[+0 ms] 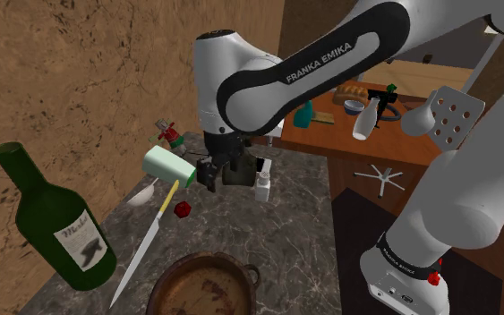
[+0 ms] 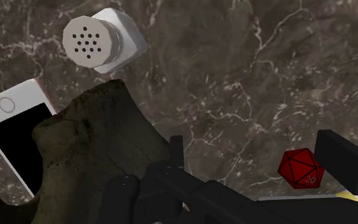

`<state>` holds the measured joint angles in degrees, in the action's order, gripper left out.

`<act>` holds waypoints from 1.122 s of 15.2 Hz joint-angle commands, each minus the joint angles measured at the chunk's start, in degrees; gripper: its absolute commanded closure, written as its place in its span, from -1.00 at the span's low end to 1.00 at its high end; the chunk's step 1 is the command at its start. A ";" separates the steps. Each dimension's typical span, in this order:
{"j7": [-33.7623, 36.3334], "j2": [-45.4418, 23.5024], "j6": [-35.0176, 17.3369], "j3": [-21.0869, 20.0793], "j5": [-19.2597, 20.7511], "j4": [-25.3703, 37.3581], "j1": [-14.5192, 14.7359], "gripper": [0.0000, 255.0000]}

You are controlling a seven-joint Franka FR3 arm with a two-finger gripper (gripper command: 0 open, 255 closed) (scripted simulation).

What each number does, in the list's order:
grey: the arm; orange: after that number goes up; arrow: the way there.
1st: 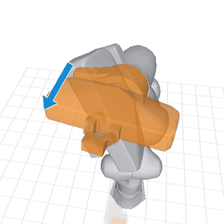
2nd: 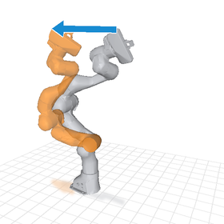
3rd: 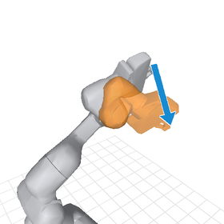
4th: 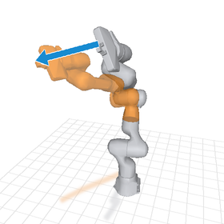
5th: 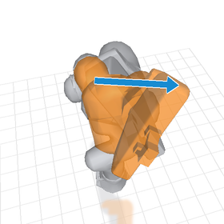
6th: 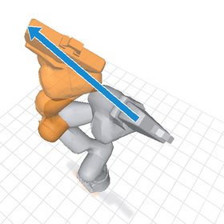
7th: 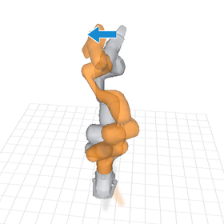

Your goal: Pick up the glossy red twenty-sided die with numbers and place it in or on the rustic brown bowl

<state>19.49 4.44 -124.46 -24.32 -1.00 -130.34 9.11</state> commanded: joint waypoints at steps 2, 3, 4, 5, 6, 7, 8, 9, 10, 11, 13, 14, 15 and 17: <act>4.04 -6.70 -2.63 -1.59 3.75 4.49 0.97 -1.00; 5.34 -8.86 -3.25 -1.90 5.12 6.07 1.44 -1.00; 6.62 -11.01 -3.79 -2.10 6.54 7.72 2.00 -1.00; 7.88 -13.17 -4.24 -2.22 7.97 9.44 2.64 -1.00; 9.10 -15.32 -4.59 -2.24 9.41 11.23 3.37 -1.00; 10.27 -17.46 -4.87 -2.18 10.82 13.10 4.18 -1.00; 11.38 -19.59 -5.07 -2.08 12.20 15.04 5.02 -1.00; 11.56 -19.98 -5.10 -1.98 12.43 15.41 5.26 -1.00; 11.77 -20.46 -5.73 -1.83 12.75 15.20 5.36 -1.00; 11.99 -20.94 -6.35 -1.69 13.09 15.00 5.45 -1.00; 12.45 -21.93 -7.59 -1.40 13.78 14.64 5.65 -1.00; 12.68 -22.44 -8.20 -1.24 14.14 14.48 5.75 -1.00; 12.91 -22.96 -8.80 -1.08 14.50 14.33 5.86 -1.00; 13.29 -23.78 -9.75 -0.80 15.07 14.12 6.04 -1.00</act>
<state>32.62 -18.96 -133.77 -25.24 13.80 -116.16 15.07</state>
